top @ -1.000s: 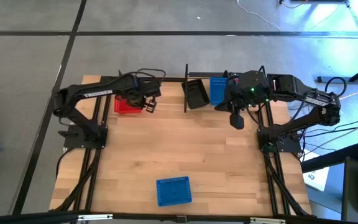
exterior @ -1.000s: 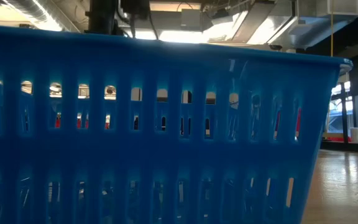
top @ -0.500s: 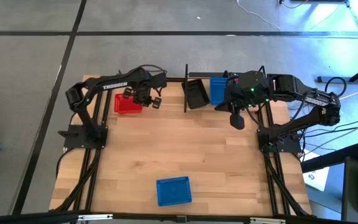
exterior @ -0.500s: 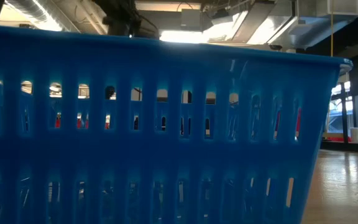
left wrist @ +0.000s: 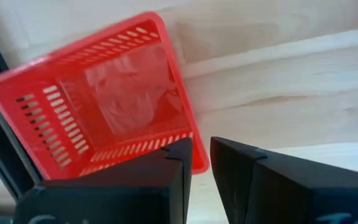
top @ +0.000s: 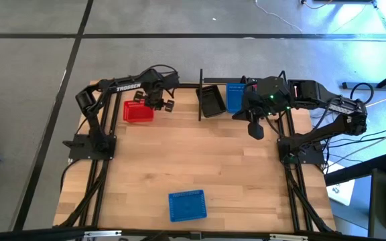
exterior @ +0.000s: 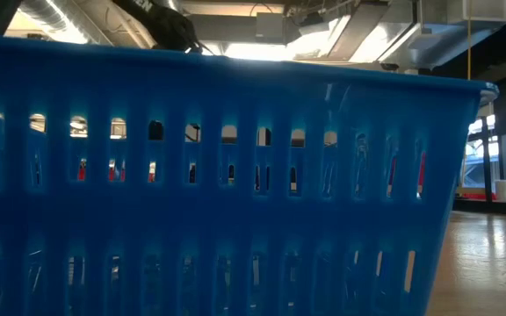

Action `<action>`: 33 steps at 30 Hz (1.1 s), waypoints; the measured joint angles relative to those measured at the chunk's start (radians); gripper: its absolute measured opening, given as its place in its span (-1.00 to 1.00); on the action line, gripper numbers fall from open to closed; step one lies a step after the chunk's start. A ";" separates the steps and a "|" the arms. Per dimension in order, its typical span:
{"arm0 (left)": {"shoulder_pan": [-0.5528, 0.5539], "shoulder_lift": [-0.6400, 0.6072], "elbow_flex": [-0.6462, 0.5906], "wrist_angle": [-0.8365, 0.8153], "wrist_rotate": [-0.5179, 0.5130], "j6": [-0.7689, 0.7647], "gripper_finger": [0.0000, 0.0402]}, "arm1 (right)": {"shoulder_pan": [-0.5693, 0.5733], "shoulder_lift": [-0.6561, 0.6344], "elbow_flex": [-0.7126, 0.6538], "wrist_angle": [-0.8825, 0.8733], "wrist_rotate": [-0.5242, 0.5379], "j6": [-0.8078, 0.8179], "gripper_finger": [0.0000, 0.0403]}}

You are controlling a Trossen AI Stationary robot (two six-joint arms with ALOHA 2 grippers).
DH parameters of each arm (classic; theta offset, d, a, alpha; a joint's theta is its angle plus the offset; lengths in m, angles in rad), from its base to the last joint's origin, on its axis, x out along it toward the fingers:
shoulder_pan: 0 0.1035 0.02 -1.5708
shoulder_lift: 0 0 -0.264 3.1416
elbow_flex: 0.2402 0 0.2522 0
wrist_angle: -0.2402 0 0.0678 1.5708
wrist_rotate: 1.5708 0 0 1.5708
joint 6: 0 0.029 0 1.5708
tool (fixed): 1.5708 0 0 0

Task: Stack baskets on shelf by color
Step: Stack the red bin on top of the other stacked red bin on the shelf

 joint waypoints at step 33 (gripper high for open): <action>0.020 -0.001 -0.147 0.150 -0.065 -0.026 -0.75 | 0.000 0.000 0.000 0.002 0.000 -0.001 -1.00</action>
